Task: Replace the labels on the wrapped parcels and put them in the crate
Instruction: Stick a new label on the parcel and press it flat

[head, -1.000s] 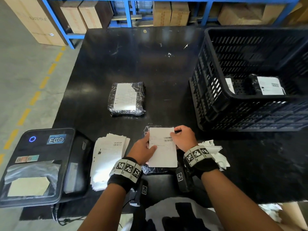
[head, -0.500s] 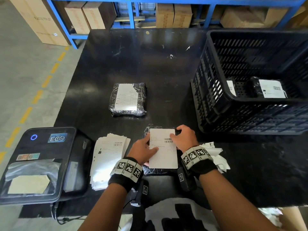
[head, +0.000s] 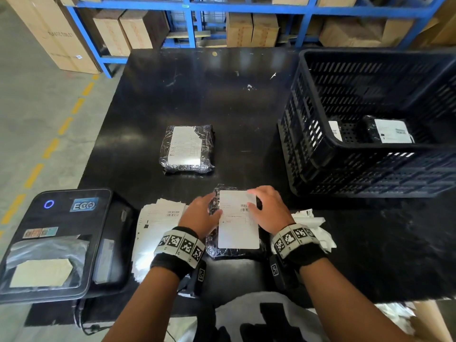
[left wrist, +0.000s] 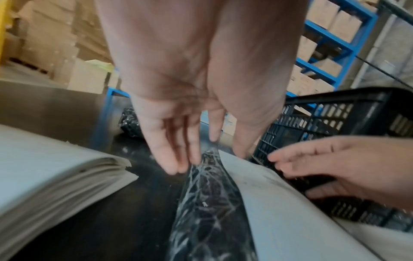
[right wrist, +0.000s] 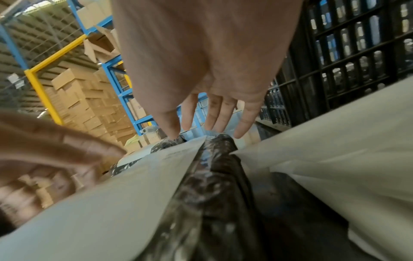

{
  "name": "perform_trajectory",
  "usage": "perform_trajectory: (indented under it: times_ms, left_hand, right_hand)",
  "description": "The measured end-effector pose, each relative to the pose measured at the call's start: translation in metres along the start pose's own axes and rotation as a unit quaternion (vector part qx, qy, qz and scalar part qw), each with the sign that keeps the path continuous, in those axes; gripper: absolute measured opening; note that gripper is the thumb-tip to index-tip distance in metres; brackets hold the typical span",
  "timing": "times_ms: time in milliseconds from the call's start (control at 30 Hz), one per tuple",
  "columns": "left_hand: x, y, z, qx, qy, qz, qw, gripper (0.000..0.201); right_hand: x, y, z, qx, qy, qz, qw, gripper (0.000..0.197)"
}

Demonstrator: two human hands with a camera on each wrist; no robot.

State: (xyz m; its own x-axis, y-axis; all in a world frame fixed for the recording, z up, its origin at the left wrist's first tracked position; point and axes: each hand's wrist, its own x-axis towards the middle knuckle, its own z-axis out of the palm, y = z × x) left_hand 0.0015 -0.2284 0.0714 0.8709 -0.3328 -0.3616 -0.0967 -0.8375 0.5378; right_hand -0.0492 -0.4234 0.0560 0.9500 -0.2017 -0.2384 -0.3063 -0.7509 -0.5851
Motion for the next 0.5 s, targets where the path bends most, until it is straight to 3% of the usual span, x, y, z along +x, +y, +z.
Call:
perform_trajectory:
  times_ms: [100, 233, 333, 433, 500]
  left_hand:
    - [0.003, 0.007, 0.014, 0.056, 0.022, 0.049, 0.997, 0.052]
    - [0.002, 0.002, 0.026, 0.087, -0.046, -0.001, 0.995, 0.053]
    - [0.000, -0.007, 0.029, 0.069, -0.047, -0.021, 0.996, 0.056]
    - [-0.005, -0.012, 0.031, 0.039, -0.057, -0.003, 0.998, 0.060]
    - [-0.009, -0.015, 0.033, 0.012, -0.081, 0.019, 0.996, 0.059]
  right_hand:
    - [-0.006, -0.007, 0.010, -0.055, -0.044, -0.004, 0.997, 0.050]
    - [-0.013, -0.006, 0.014, -0.113, -0.028, 0.034, 0.993, 0.059]
    - [-0.018, -0.001, 0.008, -0.099, -0.003, 0.069, 0.993, 0.059]
    - [-0.026, -0.003, 0.007, -0.058, 0.008, 0.045, 0.997, 0.054]
    - [-0.034, -0.007, 0.013, -0.050, -0.022, 0.029, 0.998, 0.051]
